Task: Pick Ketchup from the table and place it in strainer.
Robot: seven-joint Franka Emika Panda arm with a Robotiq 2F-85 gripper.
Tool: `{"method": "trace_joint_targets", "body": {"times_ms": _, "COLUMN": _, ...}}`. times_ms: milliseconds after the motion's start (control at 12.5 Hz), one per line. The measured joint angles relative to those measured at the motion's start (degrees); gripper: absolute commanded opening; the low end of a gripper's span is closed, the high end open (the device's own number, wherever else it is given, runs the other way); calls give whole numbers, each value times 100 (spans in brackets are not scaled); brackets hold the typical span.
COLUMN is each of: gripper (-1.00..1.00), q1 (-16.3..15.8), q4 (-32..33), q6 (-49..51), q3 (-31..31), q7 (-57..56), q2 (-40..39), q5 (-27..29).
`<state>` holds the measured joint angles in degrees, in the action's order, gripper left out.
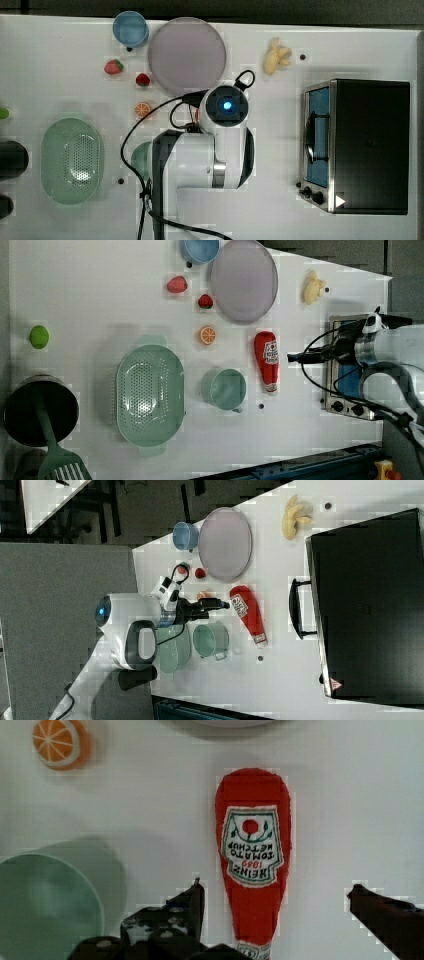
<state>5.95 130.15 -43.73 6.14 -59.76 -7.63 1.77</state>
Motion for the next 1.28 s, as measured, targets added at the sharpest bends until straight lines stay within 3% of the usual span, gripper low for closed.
{"method": "trace_joint_targets", "body": {"times_ms": 320, "gripper": 100, "q1": 5, "q4": 34, "q6": -632, "q3": 5, "q7": -6, "q2": -501, "q5": -450}}
{"method": "trace_joint_targets", "body": {"times_ms": 880, "gripper": 100, "q1": -84, "q4": 492, "q6": -1693, "q3": -8, "q7": -6, "q2": -1510, "q5": -472}}
{"method": "trace_joint_targets", "body": {"times_ms": 960, "gripper": 92, "q1": -81, "q4": 548, "q6": -1838, "q3": 1, "q7": -6, "q2": -1604, "q5": -482}}
{"method": "trace_joint_targets", "body": {"times_ms": 1200, "gripper": 22, "q1": -119, "q4": 526, "q6": -1872, "q3": 11, "q7": 34, "q2": -1781, "q5": -433}}
{"method": "trace_joint_targets", "body": {"times_ms": 1280, "gripper": 22, "q1": -111, "q4": 526, "q6": -1905, "q3": 10, "q7": 34, "q2": -1767, "q5": -440}}
